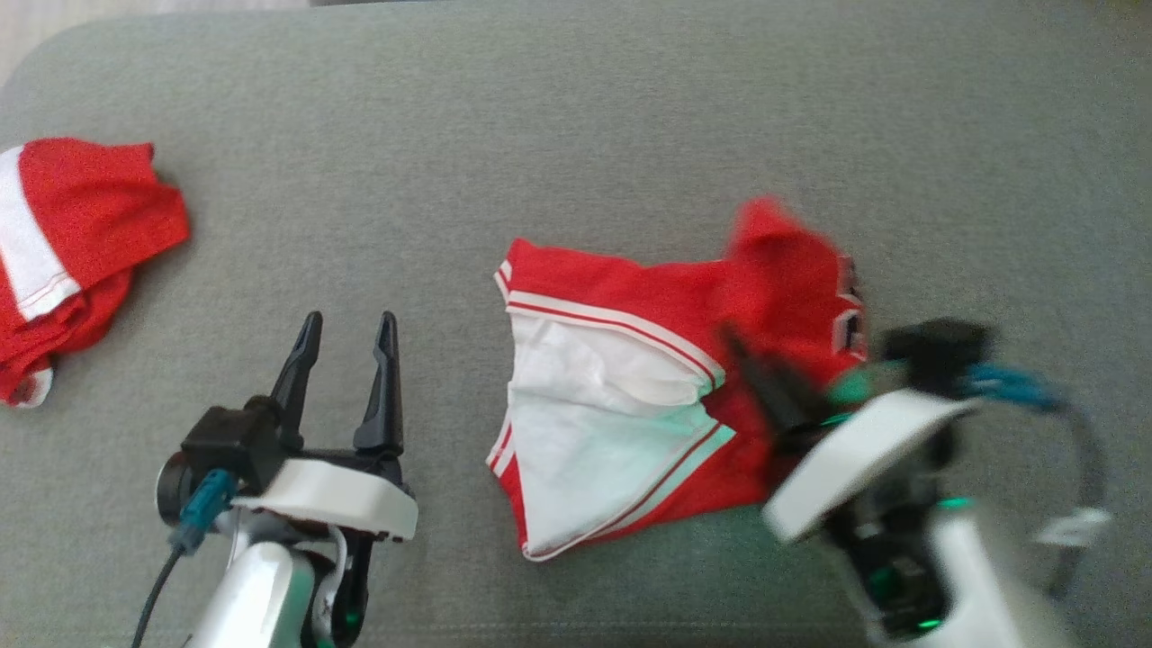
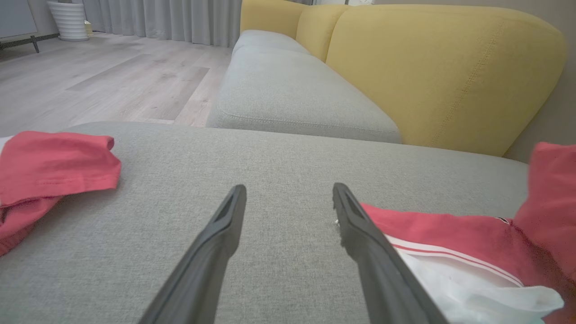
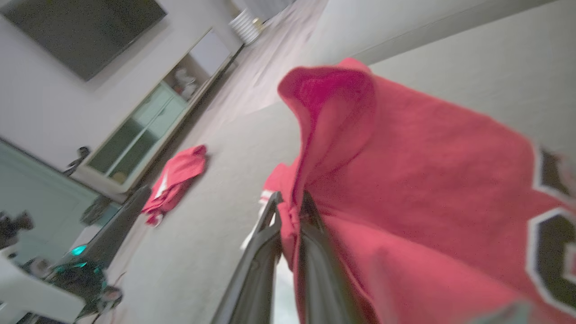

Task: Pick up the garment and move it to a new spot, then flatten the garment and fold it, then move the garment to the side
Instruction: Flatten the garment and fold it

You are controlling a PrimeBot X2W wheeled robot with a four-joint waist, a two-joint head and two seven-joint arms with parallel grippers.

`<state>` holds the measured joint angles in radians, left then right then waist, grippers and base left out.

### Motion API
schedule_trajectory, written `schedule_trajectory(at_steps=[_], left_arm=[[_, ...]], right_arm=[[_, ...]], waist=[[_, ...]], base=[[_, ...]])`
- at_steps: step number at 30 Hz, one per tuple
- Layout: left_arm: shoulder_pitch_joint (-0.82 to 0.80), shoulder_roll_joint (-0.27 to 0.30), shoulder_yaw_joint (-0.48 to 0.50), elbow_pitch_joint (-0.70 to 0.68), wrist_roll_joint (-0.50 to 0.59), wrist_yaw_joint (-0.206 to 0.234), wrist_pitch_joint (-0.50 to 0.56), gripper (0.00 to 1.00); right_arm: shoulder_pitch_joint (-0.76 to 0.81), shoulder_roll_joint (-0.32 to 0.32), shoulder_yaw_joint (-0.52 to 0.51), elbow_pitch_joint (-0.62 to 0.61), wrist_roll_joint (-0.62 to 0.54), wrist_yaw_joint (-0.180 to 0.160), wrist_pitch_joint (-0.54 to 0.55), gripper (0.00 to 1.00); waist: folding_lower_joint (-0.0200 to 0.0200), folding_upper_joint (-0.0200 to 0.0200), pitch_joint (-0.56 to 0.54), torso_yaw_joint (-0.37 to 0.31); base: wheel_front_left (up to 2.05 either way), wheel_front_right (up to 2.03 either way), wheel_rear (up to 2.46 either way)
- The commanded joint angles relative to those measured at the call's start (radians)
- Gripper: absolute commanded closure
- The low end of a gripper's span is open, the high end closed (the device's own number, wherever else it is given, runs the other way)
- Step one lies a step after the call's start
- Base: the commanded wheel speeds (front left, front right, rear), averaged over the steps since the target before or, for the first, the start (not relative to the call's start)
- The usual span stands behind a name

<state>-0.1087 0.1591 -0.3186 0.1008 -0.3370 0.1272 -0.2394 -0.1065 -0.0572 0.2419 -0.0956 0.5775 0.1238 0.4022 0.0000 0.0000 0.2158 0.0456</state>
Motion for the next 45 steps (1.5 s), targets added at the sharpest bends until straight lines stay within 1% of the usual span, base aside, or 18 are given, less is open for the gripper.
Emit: schedule_trajectory(at_steps=[1,5,7,9,10,13,14,15,16,18,22,25,27,30,34,39,42,45], left_arm=[[-0.051,0.012,0.025,-0.027,0.0,-0.001,-0.004,0.0],[-0.057,0.009,0.015,-0.021,0.0,-0.003,-0.004,0.0],[-0.058,0.006,0.009,-0.015,-0.001,-0.006,-0.005,0.0],[-0.059,0.0,0.002,-0.012,-0.001,-0.007,-0.006,0.0],[-0.06,-0.003,-0.003,-0.008,-0.001,-0.009,-0.007,0.0],[-0.061,-0.007,-0.006,-0.003,-0.003,-0.01,-0.009,0.0],[-0.062,-0.008,-0.007,0.0,-0.003,-0.011,-0.01,0.0],[-0.063,-0.008,-0.007,0.001,-0.004,-0.011,-0.01,0.0],[-0.064,-0.008,-0.008,0.003,-0.004,-0.012,-0.011,0.0],[-0.065,-0.005,-0.01,0.01,-0.002,-0.011,-0.009,0.0],[-0.069,-0.001,-0.006,0.013,-0.005,-0.009,-0.011,0.0],[-0.071,0.002,-0.005,0.012,-0.003,-0.008,-0.011,0.0],[-0.071,0.005,-0.003,0.011,-0.002,-0.005,-0.012,0.0],[-0.068,0.011,0.002,0.009,-0.001,0.0,-0.013,0.0],[-0.063,0.018,0.008,-0.003,0.004,0.01,-0.015,0.0],[-0.053,0.026,0.019,-0.017,0.001,0.019,-0.016,0.0],[-0.039,0.032,0.022,-0.023,0.0,0.025,-0.016,0.0],[-0.026,0.039,0.022,-0.028,0.0,0.029,-0.013,0.0]], right_arm=[[-0.049,0.006,0.064,-0.018,0.025,0.007,-0.027,1.0],[-0.108,0.007,0.238,0.109,0.077,0.007,-0.126,1.0],[-0.136,0.007,0.304,0.171,0.119,0.007,-0.177,1.0],[-0.172,0.007,0.35,0.24,0.127,0.007,-0.225,1.0],[-0.199,0.007,0.386,0.306,0.166,0.007,-0.261,1.0],[-0.242,0.007,0.428,0.396,0.198,0.007,-0.295,1.0],[-0.256,0.007,0.437,0.418,0.204,0.007,-0.31,0.83],[-0.27,0.007,0.447,0.437,0.212,0.007,-0.323,0.2],[-0.283,0.007,0.457,0.446,0.223,0.007,-0.341,0.0],[-0.306,0.007,0.482,0.447,0.263,0.007,-0.375,0.0],[-0.354,0.007,0.53,0.395,0.334,0.007,-0.438,0.0],[-0.376,0.007,0.53,0.372,0.334,0.007,-0.465,0.0],[-0.39,0.007,0.504,0.351,0.32,0.007,-0.49,0.0],[-0.393,0.001,0.421,0.325,0.26,0.007,-0.525,0.0],[-0.348,-0.051,0.265,0.289,0.143,0.007,-0.546,0.0],[-0.206,-0.112,0.04,0.227,0.02,0.007,-0.518,0.0],[-0.11,-0.127,-0.081,0.182,-0.046,0.007,-0.492,0.0],[-0.035,-0.124,-0.163,0.123,-0.115,0.007,-0.47,0.0]], waist=[[0.0,0.0,-0.001,0.013],[0.0,0.0,0.002,0.04],[0.0,0.0,0.003,0.056],[0.0,0.0,0.004,0.07],[0.0,0.0,0.007,0.082],[0.0,0.0,0.015,0.091],[0.0,0.0,0.017,0.093],[0.0,0.0,0.02,0.093],[0.0,0.0,0.023,0.093],[0.0,0.0,0.026,0.09],[0.0,0.0,0.028,0.077],[0.0,0.0,0.026,0.068],[0.0,0.0,0.022,0.06],[0.0,0.0,0.014,0.047],[0.0,0.0,0.004,0.034],[0.0,0.0,-0.015,0.025],[0.0,0.0,-0.028,0.018],[0.0,0.0,-0.04,0.01]], base=[[0.0,0.0,0.0],[0.0,0.0,0.0],[0.0,0.0,0.0],[0.0,0.0,0.0],[0.0,0.0,0.0],[0.0,0.0,0.0],[0.0,0.0,0.0],[0.0,0.0,0.0],[0.0,0.0,0.0],[0.0,0.0,0.0],[0.0,0.0,0.0],[0.0,0.0,0.0],[0.0,0.0,0.0],[0.0,0.0,0.0],[0.0,0.0,0.0],[0.0,0.0,0.0],[0.0,0.0,0.0],[0.0,0.0,0.0]])
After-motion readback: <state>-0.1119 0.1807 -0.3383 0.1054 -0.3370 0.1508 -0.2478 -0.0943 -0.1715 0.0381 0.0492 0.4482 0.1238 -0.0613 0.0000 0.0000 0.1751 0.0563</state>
